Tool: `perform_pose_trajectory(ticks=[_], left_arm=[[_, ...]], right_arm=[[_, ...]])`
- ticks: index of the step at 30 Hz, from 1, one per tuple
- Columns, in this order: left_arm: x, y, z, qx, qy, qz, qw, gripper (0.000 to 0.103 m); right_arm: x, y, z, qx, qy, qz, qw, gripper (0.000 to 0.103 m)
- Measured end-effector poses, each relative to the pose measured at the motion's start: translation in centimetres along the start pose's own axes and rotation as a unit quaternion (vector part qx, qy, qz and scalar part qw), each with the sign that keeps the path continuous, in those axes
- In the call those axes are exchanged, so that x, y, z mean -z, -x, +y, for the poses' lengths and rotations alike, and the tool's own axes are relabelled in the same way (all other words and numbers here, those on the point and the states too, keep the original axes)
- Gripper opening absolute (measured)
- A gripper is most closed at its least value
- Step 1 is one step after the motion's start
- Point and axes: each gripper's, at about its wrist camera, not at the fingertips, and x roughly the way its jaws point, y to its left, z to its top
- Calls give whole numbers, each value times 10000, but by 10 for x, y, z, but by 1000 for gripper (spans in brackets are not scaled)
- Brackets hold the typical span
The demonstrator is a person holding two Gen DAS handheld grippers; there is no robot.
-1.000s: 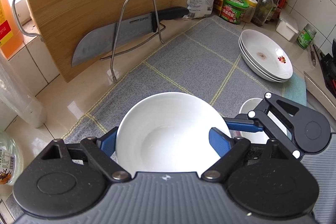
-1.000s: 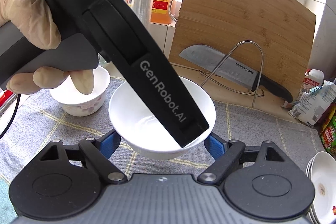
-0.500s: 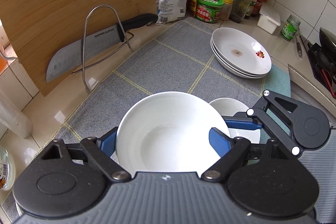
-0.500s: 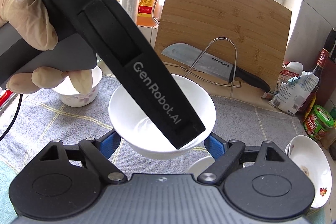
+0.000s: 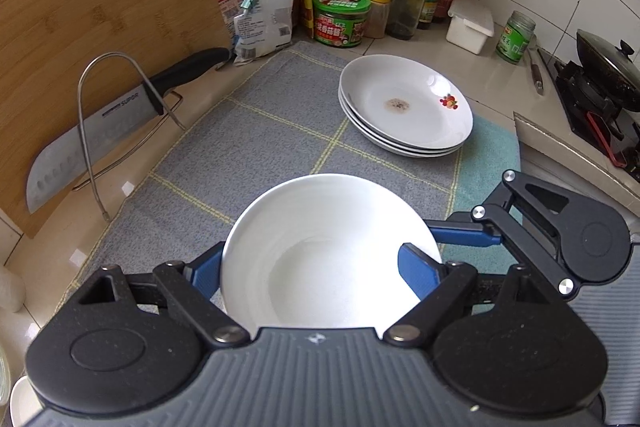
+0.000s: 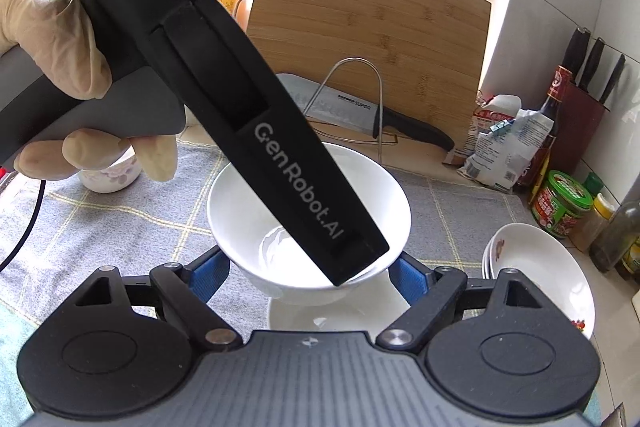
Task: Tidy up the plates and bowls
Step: 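Lower the pink-flowered bowl into the large bowl with the left gripper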
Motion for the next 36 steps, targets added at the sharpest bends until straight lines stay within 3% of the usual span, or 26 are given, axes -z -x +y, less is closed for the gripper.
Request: perform_pose_trajectory(ticks=[15,36], left_arm=[[-8,-35,-17,359,-214,192,9989,89],[-4,-54,-23,398,-405,410,9975,89]], right_arm=[[15,-11,-20,207,-383,369,9984,89],[23,-18,-26,111,-603,624,9962,89]])
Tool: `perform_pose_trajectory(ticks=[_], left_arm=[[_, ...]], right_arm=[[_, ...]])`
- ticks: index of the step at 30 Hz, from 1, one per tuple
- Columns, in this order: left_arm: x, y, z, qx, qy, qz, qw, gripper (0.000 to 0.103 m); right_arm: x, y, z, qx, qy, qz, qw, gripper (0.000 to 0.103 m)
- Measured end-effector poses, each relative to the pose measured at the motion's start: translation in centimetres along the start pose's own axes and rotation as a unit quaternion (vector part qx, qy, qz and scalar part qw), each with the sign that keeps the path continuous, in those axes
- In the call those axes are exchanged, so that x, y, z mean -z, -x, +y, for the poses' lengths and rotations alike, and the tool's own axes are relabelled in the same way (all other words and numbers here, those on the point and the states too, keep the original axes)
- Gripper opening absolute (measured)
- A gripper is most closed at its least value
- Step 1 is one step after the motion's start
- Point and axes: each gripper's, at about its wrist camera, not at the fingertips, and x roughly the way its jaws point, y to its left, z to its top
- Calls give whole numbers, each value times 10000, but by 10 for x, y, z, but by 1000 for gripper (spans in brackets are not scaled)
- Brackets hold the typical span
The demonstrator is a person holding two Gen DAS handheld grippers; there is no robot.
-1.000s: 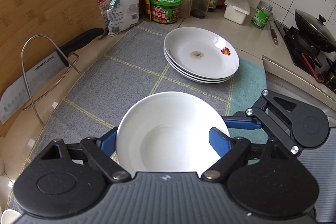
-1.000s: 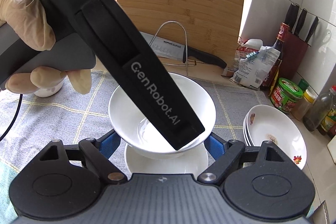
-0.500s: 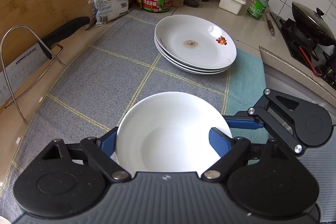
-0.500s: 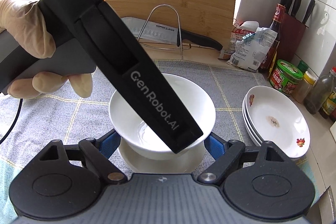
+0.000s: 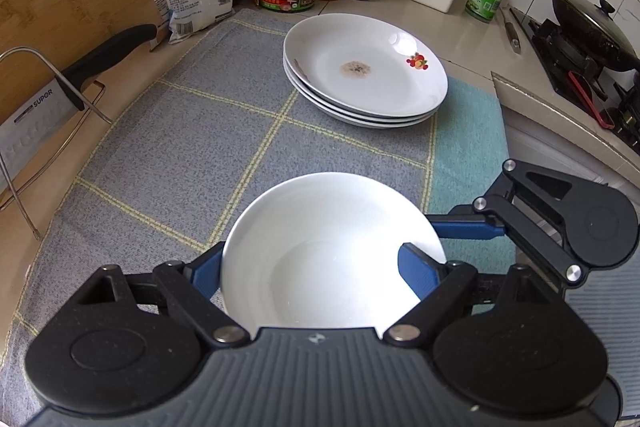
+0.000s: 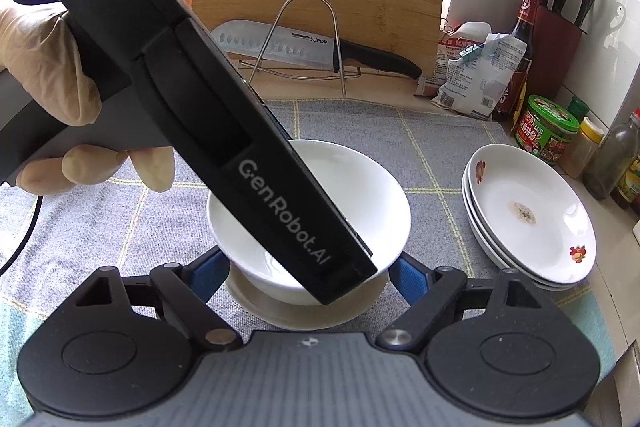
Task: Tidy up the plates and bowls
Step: 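Lower the pink-flowered bowl into the large bowl with the left gripper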
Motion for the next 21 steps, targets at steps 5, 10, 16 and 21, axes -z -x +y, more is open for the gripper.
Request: perform_pose_trajectory(ticks=[5,10,16,21], left_arm=[[1,-3,0,11,-6,24,10000,89],[2,-6,-2,-3,-63,54,10000,89],[2,-6,-1,25,-70,50,10000,89],[4,-9,2,79,-10,57,10000,89]], right_arm=[[2,0,2,-1,-16,27,10000,89],[2,-2,-1,-52,-107,47,9999,89],[2,-4,-5,-123,-241,67,9996,90],[3,-6,-7,-213,-252,76,9994,94]])
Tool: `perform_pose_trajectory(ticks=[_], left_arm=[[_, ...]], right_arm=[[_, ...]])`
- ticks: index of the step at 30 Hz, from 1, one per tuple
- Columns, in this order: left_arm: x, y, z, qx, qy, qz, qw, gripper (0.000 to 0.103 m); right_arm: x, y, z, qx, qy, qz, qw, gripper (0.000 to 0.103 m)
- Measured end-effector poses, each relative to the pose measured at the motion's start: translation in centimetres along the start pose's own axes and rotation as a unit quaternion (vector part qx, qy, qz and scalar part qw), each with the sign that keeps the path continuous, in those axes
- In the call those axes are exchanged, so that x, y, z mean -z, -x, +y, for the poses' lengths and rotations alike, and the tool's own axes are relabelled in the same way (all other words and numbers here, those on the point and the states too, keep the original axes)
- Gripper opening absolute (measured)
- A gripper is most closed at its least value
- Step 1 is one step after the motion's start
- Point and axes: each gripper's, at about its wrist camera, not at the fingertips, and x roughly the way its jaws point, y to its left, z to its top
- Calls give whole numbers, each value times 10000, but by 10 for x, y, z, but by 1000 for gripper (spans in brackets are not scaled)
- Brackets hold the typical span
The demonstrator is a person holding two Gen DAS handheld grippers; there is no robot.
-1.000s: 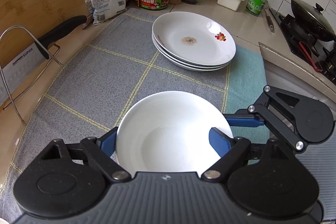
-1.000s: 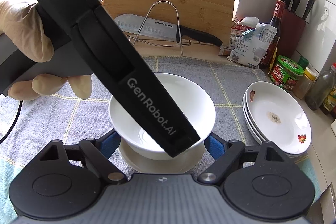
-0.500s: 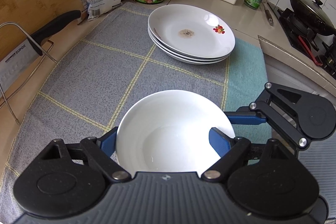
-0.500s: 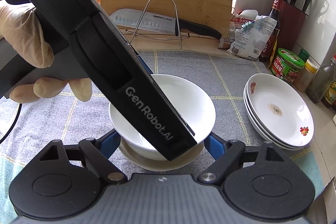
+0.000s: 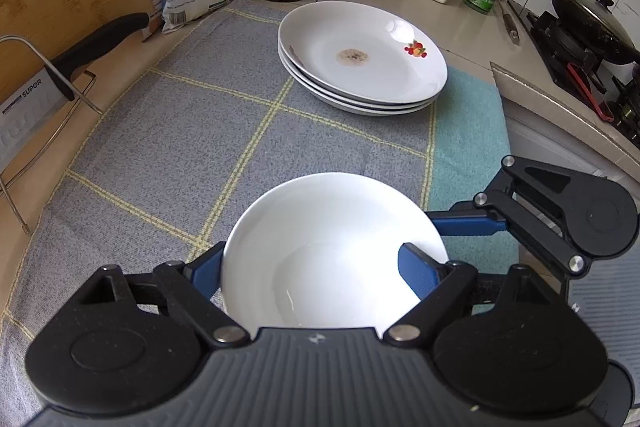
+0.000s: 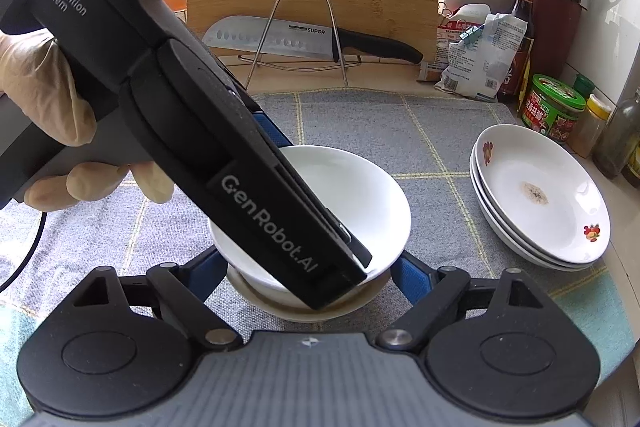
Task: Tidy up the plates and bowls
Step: 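Lower the pink-flowered bowl into the large bowl with the left gripper, then open the left gripper and lift it off the bowl stack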
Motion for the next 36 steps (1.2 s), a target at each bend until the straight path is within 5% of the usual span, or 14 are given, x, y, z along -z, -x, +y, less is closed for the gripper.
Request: perform_pose_trajectory(ticks=[3,13,19,27,36], left_arm=[[2,2,0,0,9,-127,9999,90],[14,32,4,-431,399,-814,9949,92],[37,53,-1,-1147,723,-1225,9832,93],[68,66,6,-1354,1658,-1485,9655,94],[78,71,6,-1418,1904,-1595,9582,94]], right_arm=[[1,2,4,64,161,-125,9998,103],[2,16,4,13,182,-255,9995,103],[0,24,9,-203,240,-398,9987,103],[4,28,20,-444,457,-408,9971,103],[7,28,21,-418,587,-403,9966,103]])
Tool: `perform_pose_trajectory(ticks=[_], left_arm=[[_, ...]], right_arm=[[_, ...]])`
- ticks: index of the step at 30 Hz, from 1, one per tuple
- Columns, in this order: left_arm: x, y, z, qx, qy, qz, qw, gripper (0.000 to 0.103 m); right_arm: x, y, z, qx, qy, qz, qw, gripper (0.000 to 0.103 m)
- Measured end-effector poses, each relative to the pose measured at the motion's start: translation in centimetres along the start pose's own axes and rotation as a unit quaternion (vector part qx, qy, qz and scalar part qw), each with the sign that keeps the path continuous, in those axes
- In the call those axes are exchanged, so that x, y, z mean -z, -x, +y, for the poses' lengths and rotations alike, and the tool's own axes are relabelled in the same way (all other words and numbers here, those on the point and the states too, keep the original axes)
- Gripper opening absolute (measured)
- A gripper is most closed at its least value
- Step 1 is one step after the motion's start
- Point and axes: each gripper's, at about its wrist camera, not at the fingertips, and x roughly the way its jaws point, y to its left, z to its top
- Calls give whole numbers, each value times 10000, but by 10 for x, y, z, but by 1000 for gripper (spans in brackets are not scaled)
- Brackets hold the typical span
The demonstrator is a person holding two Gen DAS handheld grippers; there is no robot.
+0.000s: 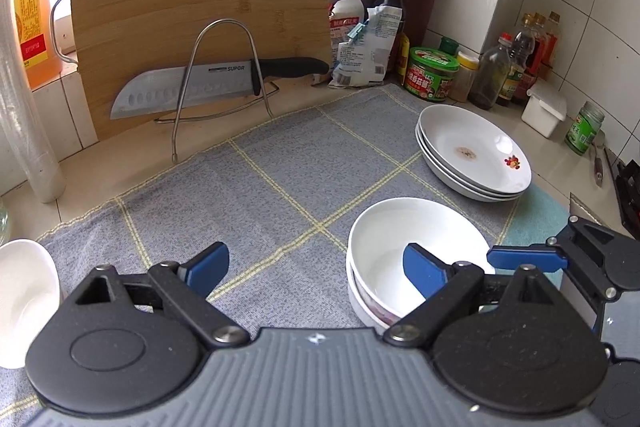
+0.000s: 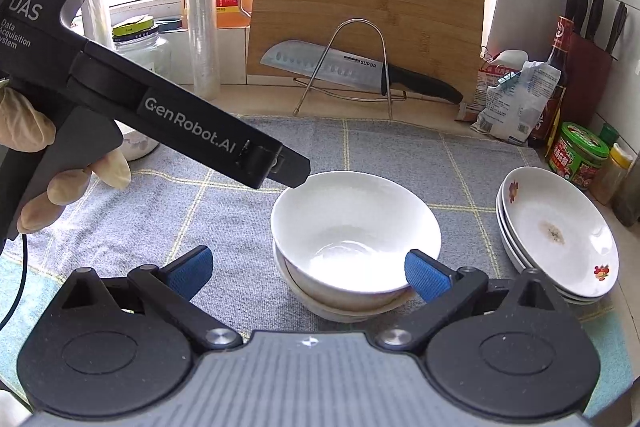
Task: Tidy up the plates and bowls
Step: 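Open the left gripper and lift it off the bowl stack, then move both grippers toward the remaining white bowl by the jar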
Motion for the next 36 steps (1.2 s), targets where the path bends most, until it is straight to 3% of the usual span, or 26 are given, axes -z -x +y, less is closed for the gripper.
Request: perform_pose_trajectory(ticks=[13,19,26,30,36], left_arm=[[28,33,21,-59,248,-87,9996,96],[54,63,48,-680,520,-119,9963,97],[86,90,70,-1733,1226,-269,9768,99],[101,100,73,-2017,1430,-322,9684,100],[116,108,87,-2160,1411,-297,9657,101]], right_arm=[[-11,2,20,-97,290,-40,9995,103],[-18,0,48,-398,639,-32,9972,103],[-23,-13,68,-1024,1171,-86,9878,103],[-24,-17,76,-1174,1329,-71,9841,103],[-32,-25,95,-1137,1387,58,9838,103]])
